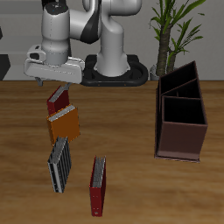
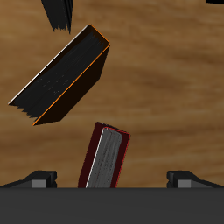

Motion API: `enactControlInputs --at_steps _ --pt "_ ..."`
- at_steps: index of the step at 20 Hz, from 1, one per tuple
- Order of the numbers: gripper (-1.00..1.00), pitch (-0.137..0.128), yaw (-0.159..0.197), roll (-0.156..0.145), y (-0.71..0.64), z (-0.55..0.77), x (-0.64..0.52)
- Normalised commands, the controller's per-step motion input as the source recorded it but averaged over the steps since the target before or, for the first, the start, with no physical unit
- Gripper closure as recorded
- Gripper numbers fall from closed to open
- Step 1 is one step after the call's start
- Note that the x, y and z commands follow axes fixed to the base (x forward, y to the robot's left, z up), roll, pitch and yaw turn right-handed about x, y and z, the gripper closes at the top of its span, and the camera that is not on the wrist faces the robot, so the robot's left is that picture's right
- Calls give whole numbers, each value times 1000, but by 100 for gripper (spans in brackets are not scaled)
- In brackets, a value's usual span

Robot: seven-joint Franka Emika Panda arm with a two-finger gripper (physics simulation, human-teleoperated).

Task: Place the right red book into the left desk caddy's front compartment

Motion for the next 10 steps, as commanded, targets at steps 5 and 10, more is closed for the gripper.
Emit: enactControlInputs --at_steps 5,10 --pt "-100 -16 12 19 62 -169 -50" --pt "-100 -10 0 -15 -46 -157 -33"
